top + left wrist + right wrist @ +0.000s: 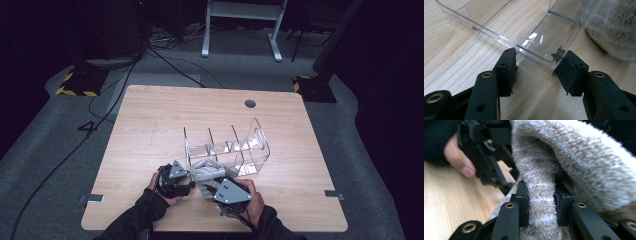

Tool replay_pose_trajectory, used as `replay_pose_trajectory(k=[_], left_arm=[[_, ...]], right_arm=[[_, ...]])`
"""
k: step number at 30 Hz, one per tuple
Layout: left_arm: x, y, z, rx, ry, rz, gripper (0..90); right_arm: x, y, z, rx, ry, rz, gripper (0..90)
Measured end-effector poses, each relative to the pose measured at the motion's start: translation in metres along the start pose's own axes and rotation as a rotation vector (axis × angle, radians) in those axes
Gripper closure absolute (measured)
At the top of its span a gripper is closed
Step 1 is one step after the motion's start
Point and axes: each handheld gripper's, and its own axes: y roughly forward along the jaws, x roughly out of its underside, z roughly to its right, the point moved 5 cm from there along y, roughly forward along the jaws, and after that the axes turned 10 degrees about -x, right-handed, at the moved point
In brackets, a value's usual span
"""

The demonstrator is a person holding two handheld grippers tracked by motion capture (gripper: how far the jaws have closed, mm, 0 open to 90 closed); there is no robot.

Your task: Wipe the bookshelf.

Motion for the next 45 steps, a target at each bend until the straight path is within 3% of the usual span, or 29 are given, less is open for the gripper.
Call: replay_pose_trajectory(k=[4, 10, 13, 16, 17, 20, 23, 29, 35, 39, 45], left_arm=[[0.000, 0.000, -0.003, 0.017, -0.027, 0.000, 52.0], [0.000, 0.000, -0.002, 0.006, -0.014, 0.000, 52.1], [0.000, 0.000, -0.001, 0.000, -0.008, -0.001, 52.2], [0.000, 0.000, -0.001, -0.003, -0.005, -0.001, 52.2], [-0.001, 0.001, 0.000, -0.008, -0.002, 0.000, 52.0], [-0.001, 0.001, 0.001, -0.024, 0.013, -0.003, 51.4], [-0.004, 0.004, 0.005, -0.040, 0.011, -0.008, 48.0], [-0.006, 0.006, 0.004, -0.055, 0.015, -0.007, 45.4], [-0.006, 0.006, 0.004, -0.056, 0.015, -0.007, 45.5], [-0.006, 0.006, 0.004, -0.056, 0.014, -0.007, 45.5], [-0.006, 0.006, 0.004, -0.053, 0.013, -0.006, 45.8]], right_arm=[[0.013, -0.021, 0.014, 0.035, 0.038, -0.002, 70.4], [0.039, -0.056, 0.039, 0.115, 0.095, -0.018, 70.3], [0.057, -0.075, 0.055, 0.184, 0.126, -0.046, 70.4], [0.067, -0.085, 0.063, 0.206, 0.158, -0.050, 70.4], [0.076, -0.094, 0.072, 0.233, 0.191, -0.050, 70.3], [0.076, -0.097, 0.074, 0.241, 0.200, -0.041, 70.3], [0.068, -0.092, 0.070, 0.215, 0.186, -0.027, 70.3], [0.036, -0.059, 0.044, 0.109, 0.111, -0.004, 70.3], [0.015, -0.030, 0.026, 0.045, 0.065, 0.006, 70.3], [0.014, -0.022, 0.022, 0.048, 0.042, -0.010, 70.4], [0.034, -0.052, 0.043, 0.120, 0.088, -0.024, 70.4]])
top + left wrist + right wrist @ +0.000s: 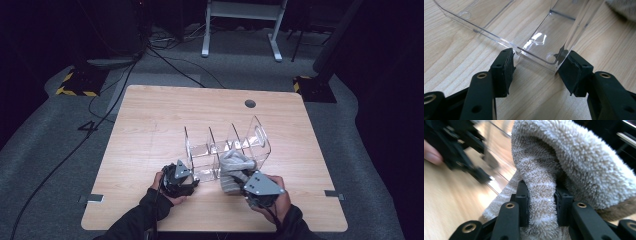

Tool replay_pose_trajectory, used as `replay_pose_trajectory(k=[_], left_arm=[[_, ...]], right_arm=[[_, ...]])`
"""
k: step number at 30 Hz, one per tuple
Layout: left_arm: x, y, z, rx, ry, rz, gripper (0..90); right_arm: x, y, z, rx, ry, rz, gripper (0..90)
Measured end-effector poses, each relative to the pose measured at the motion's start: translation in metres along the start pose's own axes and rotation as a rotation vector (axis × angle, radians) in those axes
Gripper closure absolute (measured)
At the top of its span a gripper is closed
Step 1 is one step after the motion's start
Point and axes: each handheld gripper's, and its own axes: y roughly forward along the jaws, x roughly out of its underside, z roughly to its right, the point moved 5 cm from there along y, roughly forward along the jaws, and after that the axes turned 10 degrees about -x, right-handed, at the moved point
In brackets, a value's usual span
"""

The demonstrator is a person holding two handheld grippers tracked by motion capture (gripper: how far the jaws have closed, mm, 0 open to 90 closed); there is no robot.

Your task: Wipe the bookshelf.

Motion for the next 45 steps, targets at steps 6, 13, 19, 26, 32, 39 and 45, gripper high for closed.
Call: replay_pose_trajectory(k=[6, 13, 19, 26, 32, 39, 45], left_arm=[[0.000, 0.000, 0.000, 0.006, -0.001, -0.002, 45.8], [0.000, 0.000, -0.001, 0.009, 0.001, -0.001, 45.5], [0.000, 0.000, 0.000, 0.019, 0.017, -0.003, 42.7], [0.000, 0.000, -0.001, 0.019, 0.020, -0.004, 39.7], [0.001, 0.000, -0.002, 0.009, 0.022, -0.008, 36.6], [0.001, 0.001, -0.001, 0.011, 0.017, -0.009, 34.8], [0.001, 0.001, -0.002, 0.011, 0.014, -0.011, 34.2]], right_arm=[[0.034, -0.045, 0.042, 0.142, 0.092, -0.027, 70.5], [0.055, -0.087, 0.072, 0.262, 0.142, -0.020, 70.6], [0.068, -0.101, 0.097, 0.311, 0.208, -0.008, 70.6], [0.078, -0.066, 0.115, 0.268, 0.252, -0.054, 70.2], [0.100, -0.026, 0.120, 0.182, 0.328, -0.149, 64.9], [0.106, -0.025, 0.114, 0.137, 0.344, -0.162, 51.0], [0.098, -0.042, 0.112, 0.125, 0.348, -0.145, 44.0]])
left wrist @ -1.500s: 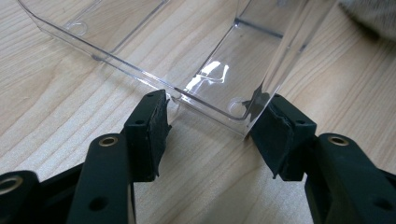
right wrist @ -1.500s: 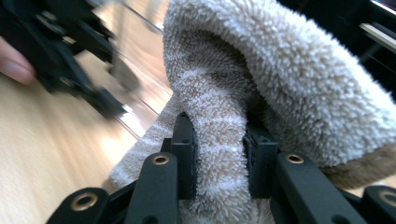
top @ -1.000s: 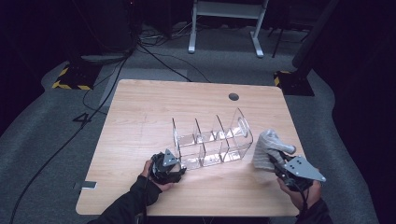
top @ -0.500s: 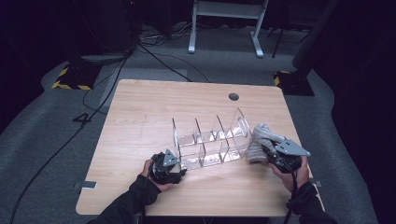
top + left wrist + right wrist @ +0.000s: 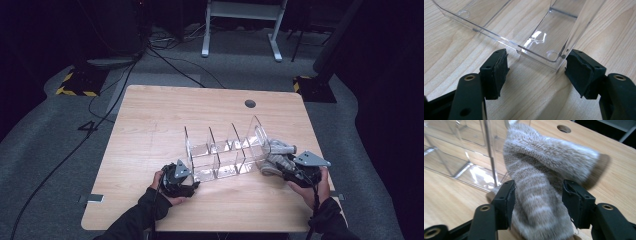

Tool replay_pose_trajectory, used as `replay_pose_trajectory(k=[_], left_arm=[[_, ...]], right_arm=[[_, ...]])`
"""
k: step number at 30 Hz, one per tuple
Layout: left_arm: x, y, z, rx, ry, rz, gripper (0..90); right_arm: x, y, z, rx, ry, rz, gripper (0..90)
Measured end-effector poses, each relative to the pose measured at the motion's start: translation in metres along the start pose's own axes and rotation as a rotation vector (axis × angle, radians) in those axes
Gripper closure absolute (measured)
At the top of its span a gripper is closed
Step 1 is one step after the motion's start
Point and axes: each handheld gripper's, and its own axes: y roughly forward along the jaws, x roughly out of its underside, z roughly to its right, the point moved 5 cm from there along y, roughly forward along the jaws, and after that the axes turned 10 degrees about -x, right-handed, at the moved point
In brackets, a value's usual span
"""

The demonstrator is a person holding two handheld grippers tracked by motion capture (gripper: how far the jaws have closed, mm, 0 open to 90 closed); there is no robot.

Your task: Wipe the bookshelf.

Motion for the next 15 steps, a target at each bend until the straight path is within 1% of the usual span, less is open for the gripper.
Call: replay_pose_trajectory(k=[3, 6, 7, 10, 13, 15], left_arm=[[0.000, 0.000, 0.000, -0.001, 0.000, 0.000, 33.9], [0.000, 0.000, 0.000, -0.003, 0.000, -0.001, 33.8], [0.000, 0.000, 0.000, -0.003, 0.000, -0.001, 33.8], [0.000, 0.000, 0.000, -0.003, 0.001, 0.000, 33.6], [0.001, -0.001, 0.000, 0.000, -0.003, 0.001, 33.4], [0.001, -0.001, 0.000, 0.000, -0.007, -0.002, 33.3]], right_arm=[[-0.001, -0.010, -0.001, -0.006, -0.004, 0.003, 43.6], [-0.001, -0.018, -0.003, -0.007, -0.020, -0.004, 43.1], [-0.001, -0.021, -0.004, -0.019, -0.023, -0.004, 42.7], [0.000, -0.028, -0.007, -0.025, -0.035, -0.001, 41.9], [0.004, -0.036, -0.010, -0.031, -0.058, -0.002, 41.1], [0.006, -0.038, -0.011, -0.035, -0.065, -0.002, 40.8]])
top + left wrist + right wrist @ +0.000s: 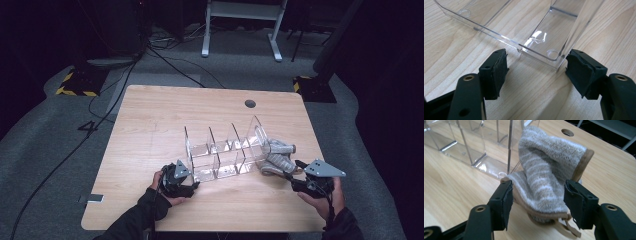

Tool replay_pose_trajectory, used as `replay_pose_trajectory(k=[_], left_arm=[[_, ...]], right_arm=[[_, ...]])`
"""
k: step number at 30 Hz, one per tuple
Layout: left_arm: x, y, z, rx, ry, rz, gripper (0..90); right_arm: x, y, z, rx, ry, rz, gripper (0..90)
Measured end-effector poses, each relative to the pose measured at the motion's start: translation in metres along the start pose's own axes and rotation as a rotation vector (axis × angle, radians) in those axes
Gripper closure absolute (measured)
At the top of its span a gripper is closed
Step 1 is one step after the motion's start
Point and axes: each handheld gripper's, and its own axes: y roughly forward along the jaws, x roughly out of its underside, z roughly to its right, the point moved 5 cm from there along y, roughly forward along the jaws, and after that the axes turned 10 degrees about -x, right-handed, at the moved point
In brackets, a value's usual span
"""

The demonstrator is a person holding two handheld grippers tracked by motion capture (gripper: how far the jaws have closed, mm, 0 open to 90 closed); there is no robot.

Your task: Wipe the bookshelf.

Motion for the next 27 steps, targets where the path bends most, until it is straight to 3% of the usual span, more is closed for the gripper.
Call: replay_pose_trajectory(k=[3, 14, 21, 27], left_arm=[[0.001, -0.001, -0.001, -0.003, 0.011, 0.000, 33.4], [0.007, -0.007, 0.001, 0.005, 0.013, 0.001, 33.3], [0.018, -0.019, 0.001, 0.021, 0.024, 0.005, 33.3], [0.030, -0.030, -0.001, 0.014, 0.020, 0.002, 33.3]], right_arm=[[0.008, -0.004, 0.000, 0.005, -0.021, -0.026, 39.4], [0.039, -0.016, 0.006, -0.001, -0.025, -0.058, 35.3], [0.068, -0.021, 0.015, 0.019, 0.008, -0.092, 32.7], [0.089, -0.024, 0.018, -0.015, 0.063, -0.099, 31.3]])
